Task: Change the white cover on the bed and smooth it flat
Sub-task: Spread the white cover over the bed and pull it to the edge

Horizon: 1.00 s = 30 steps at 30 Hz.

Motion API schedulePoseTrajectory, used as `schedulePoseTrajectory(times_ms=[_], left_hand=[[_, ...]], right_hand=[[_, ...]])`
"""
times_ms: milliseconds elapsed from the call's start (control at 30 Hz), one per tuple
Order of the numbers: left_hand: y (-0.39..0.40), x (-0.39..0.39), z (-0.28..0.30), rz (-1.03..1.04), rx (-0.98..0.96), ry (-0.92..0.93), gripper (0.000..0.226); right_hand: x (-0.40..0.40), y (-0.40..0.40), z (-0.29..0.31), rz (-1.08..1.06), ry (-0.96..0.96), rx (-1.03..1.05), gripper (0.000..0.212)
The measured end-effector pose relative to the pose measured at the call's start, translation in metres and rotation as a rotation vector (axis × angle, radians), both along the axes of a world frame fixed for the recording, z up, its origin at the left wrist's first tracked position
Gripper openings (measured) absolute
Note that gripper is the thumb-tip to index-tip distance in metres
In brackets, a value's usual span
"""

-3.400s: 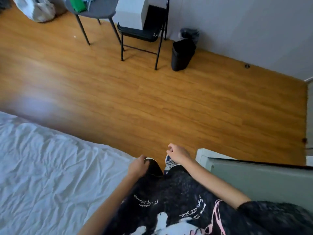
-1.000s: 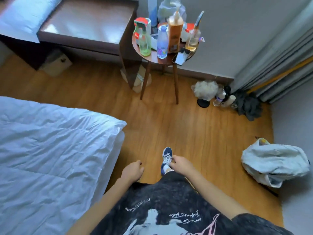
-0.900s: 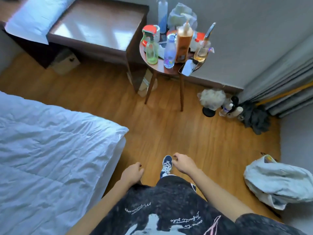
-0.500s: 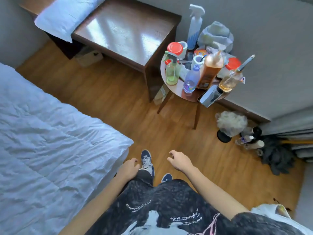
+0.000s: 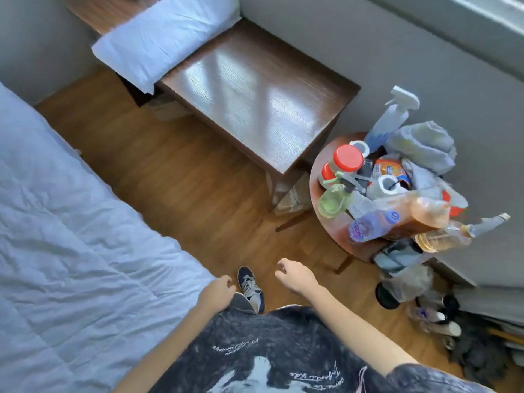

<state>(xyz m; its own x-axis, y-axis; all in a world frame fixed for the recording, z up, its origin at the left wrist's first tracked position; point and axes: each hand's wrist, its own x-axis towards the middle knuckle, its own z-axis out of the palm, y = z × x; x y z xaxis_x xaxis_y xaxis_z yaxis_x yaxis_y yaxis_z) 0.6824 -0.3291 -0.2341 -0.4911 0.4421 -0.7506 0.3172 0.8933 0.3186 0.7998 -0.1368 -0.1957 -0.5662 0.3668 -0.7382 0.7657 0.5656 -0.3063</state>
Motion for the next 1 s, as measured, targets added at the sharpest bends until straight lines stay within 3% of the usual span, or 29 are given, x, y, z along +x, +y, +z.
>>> schedulePoseTrajectory(times_ms=[567, 767, 1000], left_hand=[[0.046, -0.290, 0.001, 0.338, -0.027, 0.046, 0.040], [0.085, -0.443, 0.022, 0.388, -0.039, 0.098, 0.040], [0.163, -0.632, 0.084, 0.407, 0.191, 0.343, 0.035]], right_hand=[[-0.364, 0.073, 0.003, 0.393, 0.051, -0.036, 0.041], [-0.529, 0.109, 0.008, 0.407, 0.195, -0.072, 0.040], [-0.704, 0.151, 0.045, 0.282, 0.449, -0.061, 0.034]])
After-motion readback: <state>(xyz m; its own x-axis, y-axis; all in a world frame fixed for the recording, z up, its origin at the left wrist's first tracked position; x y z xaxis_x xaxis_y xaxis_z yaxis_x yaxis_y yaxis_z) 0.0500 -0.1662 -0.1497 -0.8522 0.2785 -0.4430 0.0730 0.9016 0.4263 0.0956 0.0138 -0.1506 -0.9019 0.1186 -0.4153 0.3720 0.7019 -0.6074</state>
